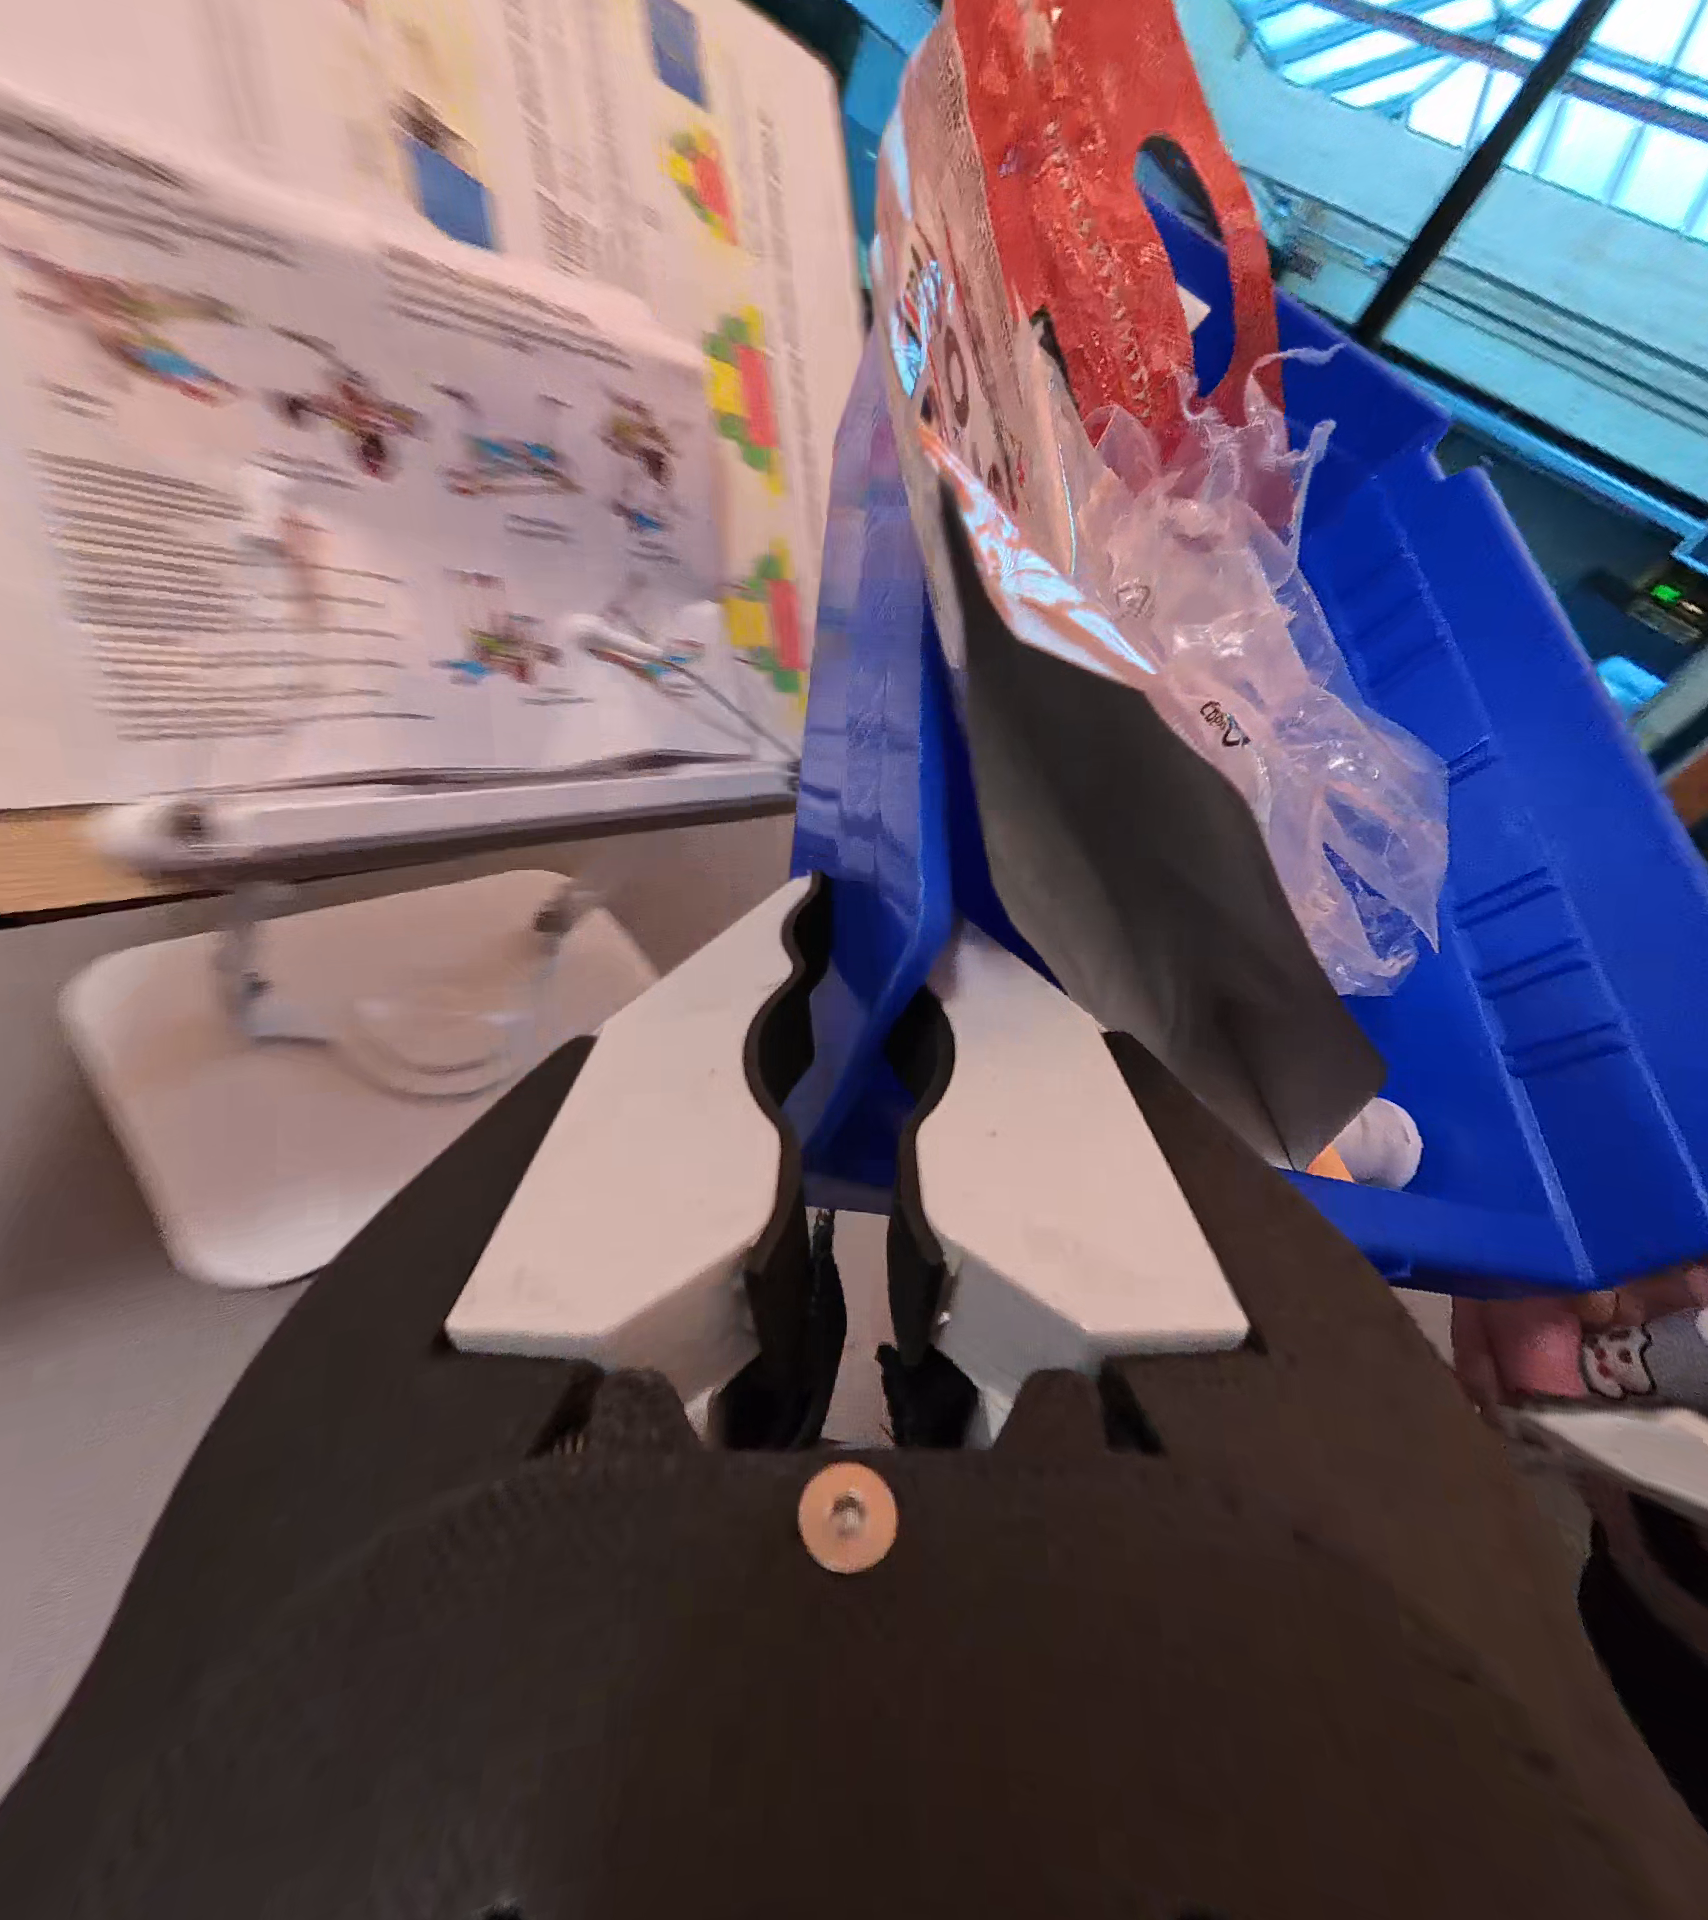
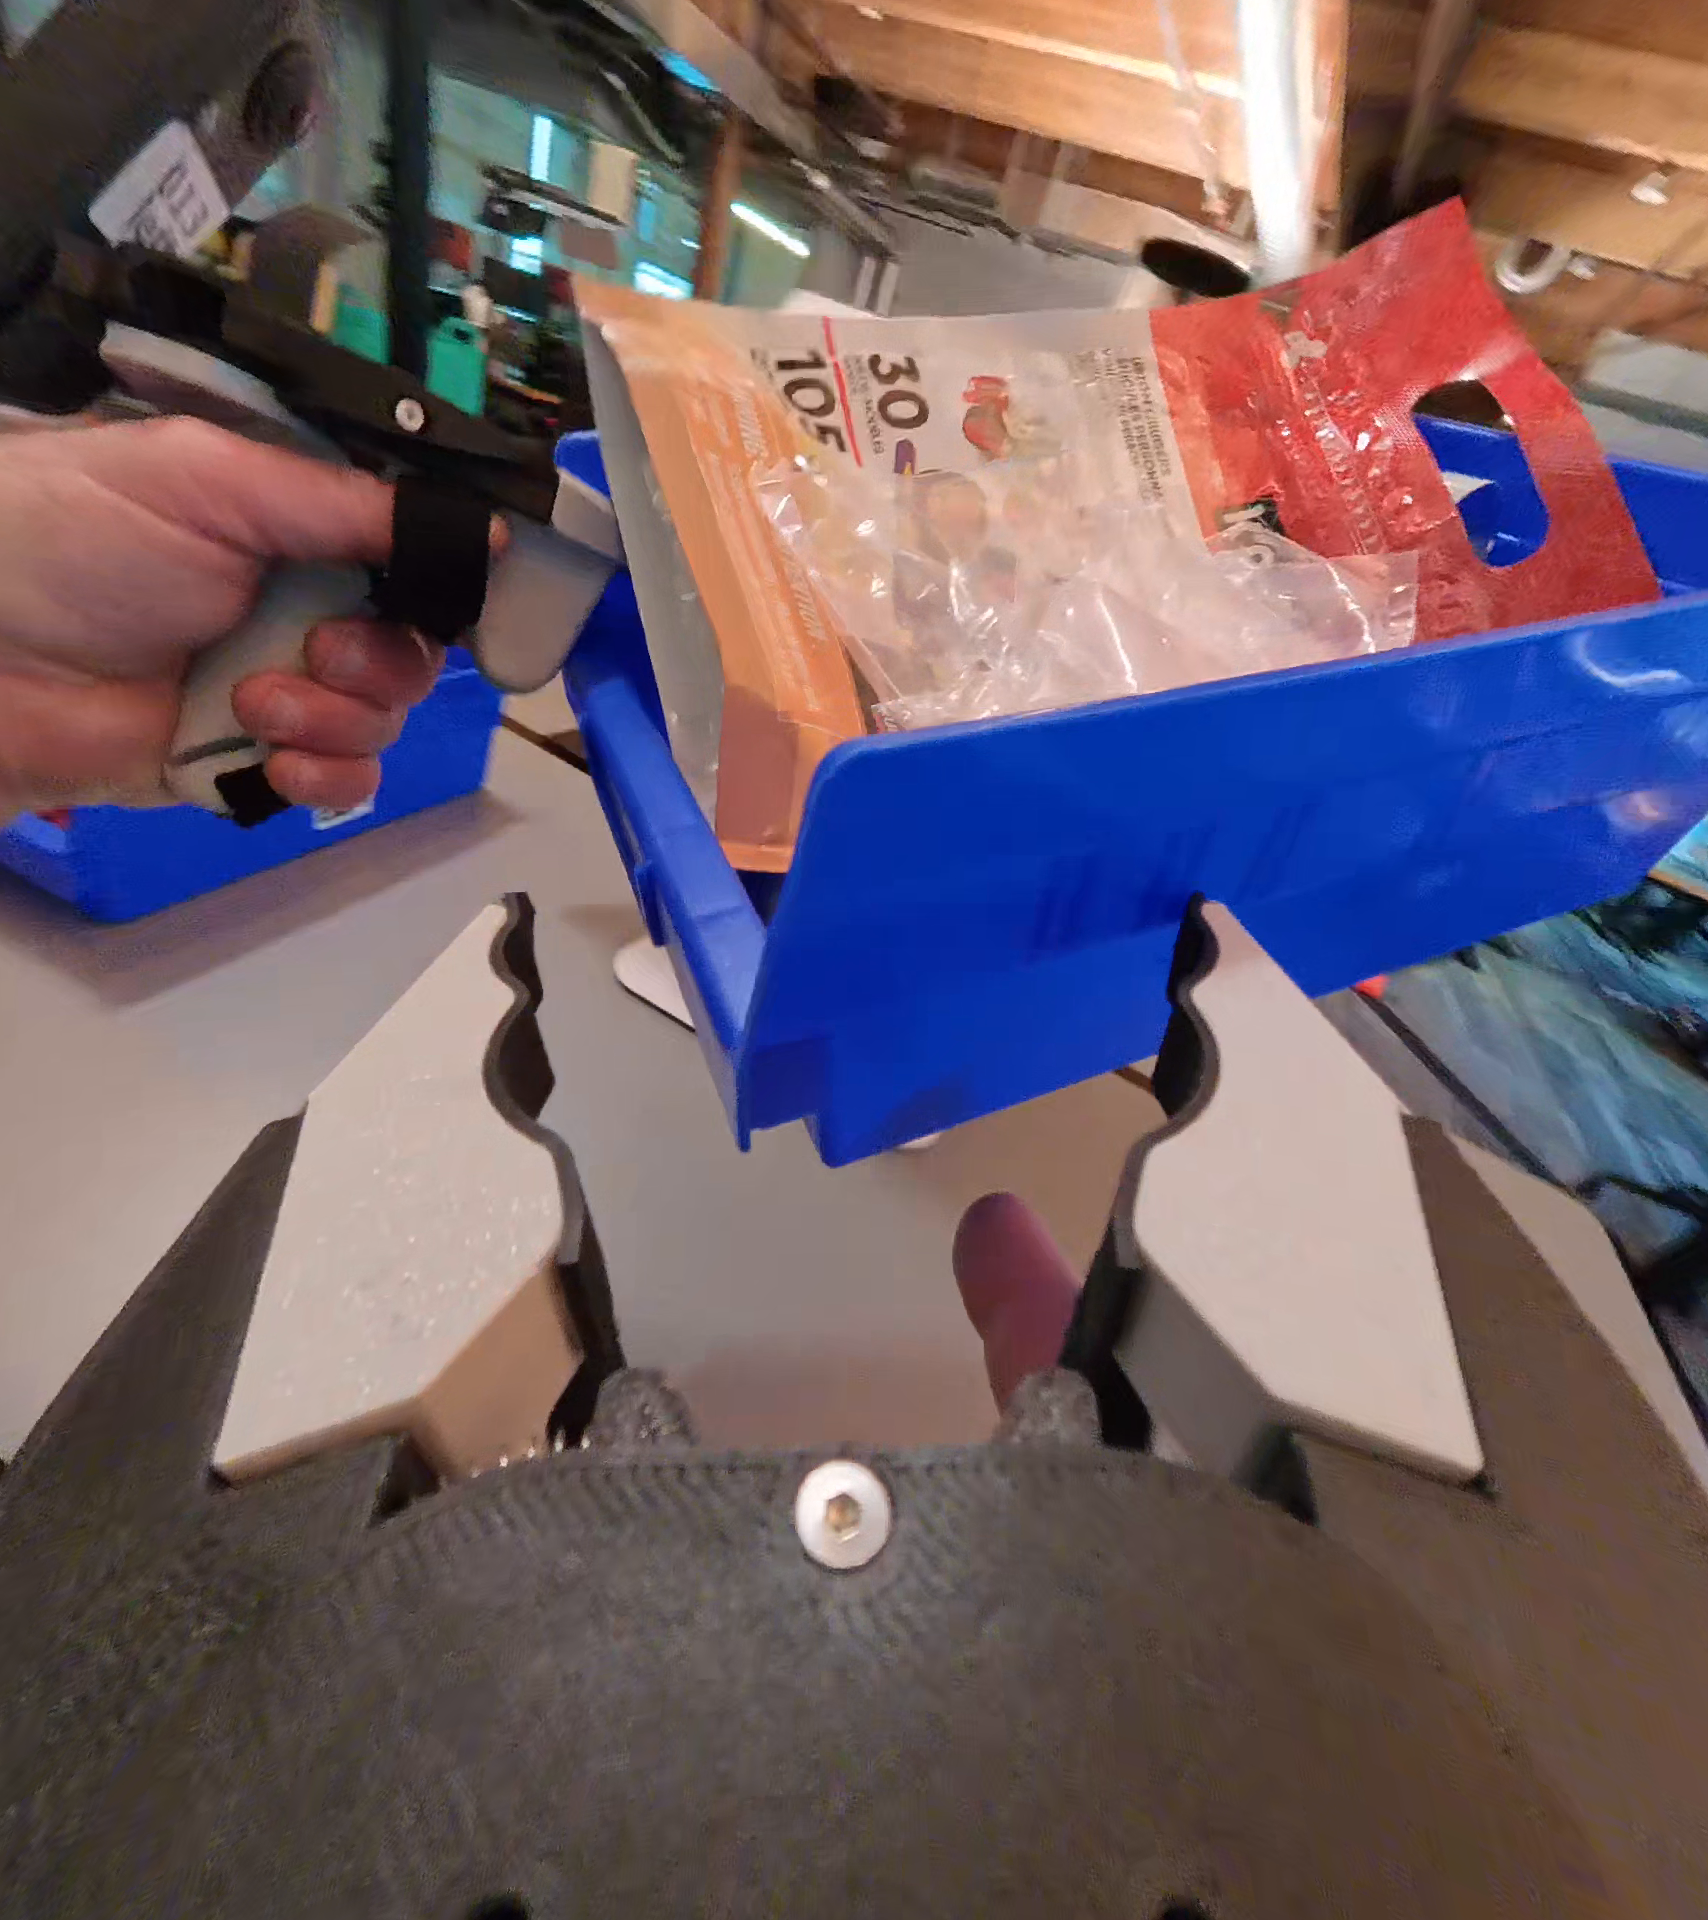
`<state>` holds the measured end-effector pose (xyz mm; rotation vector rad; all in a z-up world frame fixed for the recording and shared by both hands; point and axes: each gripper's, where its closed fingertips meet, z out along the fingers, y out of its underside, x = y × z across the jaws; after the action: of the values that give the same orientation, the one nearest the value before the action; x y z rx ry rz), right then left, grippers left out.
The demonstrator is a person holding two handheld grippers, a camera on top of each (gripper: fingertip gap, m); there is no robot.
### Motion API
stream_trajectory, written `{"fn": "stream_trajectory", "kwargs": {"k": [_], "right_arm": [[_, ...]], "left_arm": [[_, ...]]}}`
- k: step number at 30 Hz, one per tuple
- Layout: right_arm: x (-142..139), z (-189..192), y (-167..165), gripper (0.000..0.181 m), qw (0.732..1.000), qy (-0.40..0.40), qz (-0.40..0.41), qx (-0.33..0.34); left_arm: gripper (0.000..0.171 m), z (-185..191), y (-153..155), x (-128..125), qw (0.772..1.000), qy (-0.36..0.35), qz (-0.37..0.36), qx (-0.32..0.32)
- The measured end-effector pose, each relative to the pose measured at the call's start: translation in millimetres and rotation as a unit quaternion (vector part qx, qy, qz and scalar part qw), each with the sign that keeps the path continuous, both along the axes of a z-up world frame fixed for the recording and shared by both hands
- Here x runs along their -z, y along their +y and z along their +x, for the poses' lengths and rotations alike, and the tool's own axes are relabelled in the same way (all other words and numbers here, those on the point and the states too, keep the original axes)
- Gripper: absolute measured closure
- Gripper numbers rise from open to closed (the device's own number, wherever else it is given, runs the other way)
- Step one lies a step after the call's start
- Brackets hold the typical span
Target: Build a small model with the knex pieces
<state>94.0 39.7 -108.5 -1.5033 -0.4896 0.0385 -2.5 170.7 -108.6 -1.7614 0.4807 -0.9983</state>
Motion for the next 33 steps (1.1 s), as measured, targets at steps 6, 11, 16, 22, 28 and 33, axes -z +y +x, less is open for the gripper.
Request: {"fn": "stream_trajectory", "kwargs": {"k": [6,11,16,22,28,33], "right_arm": [[33,101,-26,0.070,0.994,0.024,-0.040,0.095],[75,158,-36,0.066,0.986,0.045,-0.081,0.140],[107,190,-33,0.071,0.983,0.066,-0.092,0.146],[153,209,-15,0.063,0.974,0.080,-0.162,0.140],[180,226,2,0.060,0.970,0.075,-0.186,0.138],[189,243,12,0.065,0.968,0.085,-0.204,0.120]], "left_arm": [[0.166,120,-21,44,0.997,0.001,-0.019,0.077],[0.167,184,-35,96,0.992,0.046,-0.038,0.115],[0.167,215,-34,135,0.989,0.073,-0.049,0.123],[0.165,230,-25,171,0.984,0.120,-0.048,0.119],[0.163,235,-23,195,0.980,0.162,-0.040,0.112],[0.159,241,-25,202,0.979,0.175,-0.021,0.105]]}}
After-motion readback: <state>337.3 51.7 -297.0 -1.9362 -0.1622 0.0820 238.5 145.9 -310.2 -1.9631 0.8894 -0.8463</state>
